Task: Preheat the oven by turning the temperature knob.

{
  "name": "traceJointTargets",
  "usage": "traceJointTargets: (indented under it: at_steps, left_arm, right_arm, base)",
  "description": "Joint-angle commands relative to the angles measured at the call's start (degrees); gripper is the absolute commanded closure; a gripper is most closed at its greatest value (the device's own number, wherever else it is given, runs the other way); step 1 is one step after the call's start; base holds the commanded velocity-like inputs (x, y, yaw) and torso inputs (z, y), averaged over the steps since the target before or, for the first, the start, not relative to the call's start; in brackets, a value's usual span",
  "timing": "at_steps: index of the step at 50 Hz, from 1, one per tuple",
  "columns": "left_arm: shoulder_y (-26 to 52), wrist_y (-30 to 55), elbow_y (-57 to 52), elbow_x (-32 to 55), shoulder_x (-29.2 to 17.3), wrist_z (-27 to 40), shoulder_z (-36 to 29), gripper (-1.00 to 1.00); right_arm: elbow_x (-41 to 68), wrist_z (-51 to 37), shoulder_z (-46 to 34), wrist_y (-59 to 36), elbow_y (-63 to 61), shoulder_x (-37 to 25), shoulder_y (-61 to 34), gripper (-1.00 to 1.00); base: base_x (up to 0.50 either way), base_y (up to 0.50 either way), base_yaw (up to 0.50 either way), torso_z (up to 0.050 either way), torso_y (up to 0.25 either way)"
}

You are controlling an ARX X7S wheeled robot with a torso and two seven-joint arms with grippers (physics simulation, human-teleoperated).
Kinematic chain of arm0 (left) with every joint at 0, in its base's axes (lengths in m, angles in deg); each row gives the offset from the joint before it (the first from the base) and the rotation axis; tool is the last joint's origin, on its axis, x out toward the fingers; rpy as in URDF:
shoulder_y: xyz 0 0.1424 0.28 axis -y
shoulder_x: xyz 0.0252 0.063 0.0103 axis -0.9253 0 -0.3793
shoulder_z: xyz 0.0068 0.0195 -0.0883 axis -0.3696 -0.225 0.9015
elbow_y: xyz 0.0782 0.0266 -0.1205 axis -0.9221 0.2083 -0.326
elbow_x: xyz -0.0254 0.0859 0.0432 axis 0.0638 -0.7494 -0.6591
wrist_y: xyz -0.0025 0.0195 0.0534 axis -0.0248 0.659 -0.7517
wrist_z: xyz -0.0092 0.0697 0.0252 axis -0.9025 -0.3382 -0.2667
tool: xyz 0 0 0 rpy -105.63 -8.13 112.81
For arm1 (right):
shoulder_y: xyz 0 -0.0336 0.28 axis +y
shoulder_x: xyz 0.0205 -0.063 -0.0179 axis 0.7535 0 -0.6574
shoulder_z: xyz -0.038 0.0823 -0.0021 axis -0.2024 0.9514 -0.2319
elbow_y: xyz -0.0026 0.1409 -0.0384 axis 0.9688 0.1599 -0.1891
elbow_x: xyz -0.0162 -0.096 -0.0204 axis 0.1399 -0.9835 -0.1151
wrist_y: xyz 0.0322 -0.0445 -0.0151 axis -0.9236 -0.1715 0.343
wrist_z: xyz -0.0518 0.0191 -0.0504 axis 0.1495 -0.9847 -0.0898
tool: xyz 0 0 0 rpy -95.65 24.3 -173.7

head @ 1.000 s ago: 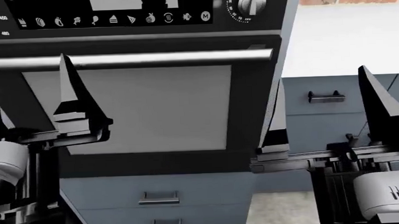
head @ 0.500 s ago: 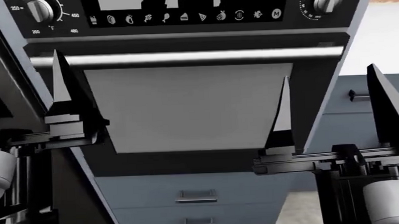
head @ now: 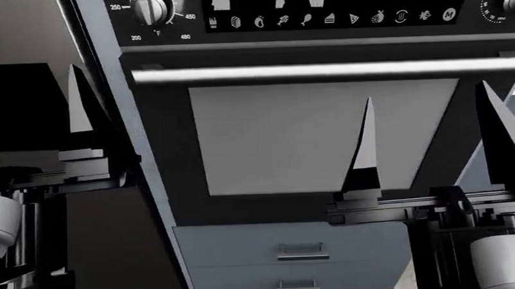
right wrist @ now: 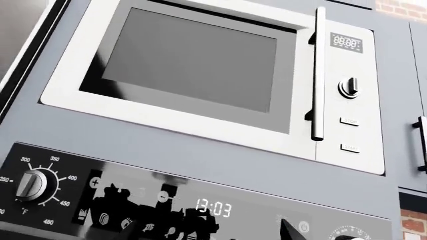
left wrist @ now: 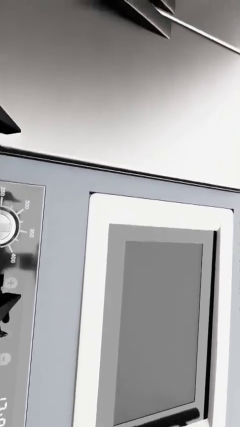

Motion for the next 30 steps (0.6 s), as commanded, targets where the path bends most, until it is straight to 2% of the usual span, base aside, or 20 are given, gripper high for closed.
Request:
traceJointTargets:
  at_steps: [1,8,20,30]
  left_arm:
    - [-0.23,-0.53,-0.20,0.83,-1.14,1.18,-0.68,-1.00]
    - [-0.19,-0.06,-0.95,1.94,-1.53,1.67,-0.64,-1.00]
    - [-0.69,-1.43,-0.89,2.55,-1.96,1.44,-1.07,-1.00]
    - [-1.61,-2.69,-1.25,3.80,-2.76,0.41,-1.35,-1.00]
  right_arm:
    - [-0.49,-0.19,-0.43,0.06,0.00,-0.08,0.08,-1.00]
    - [-4.42,-0.83,-2.12,-0.85,0.01,-0.11,-0.45,-1.00]
    - [-2.68,-0.81,-1.62,-0.46,0.00,-0.09,0.05,-1.00]
    - [-3.42,-0.27,-2.57,-0.93,0.01,-0.12,0.17,-1.00]
  base:
    - [0.00,0.00,0.00,0.000,0.000]
    - [0.00,0.00,0.00,0.000,0.000]
    - [0.01,0.00,0.00,0.000,0.000]
    - [0.00,0.00,0.00,0.044,0.000]
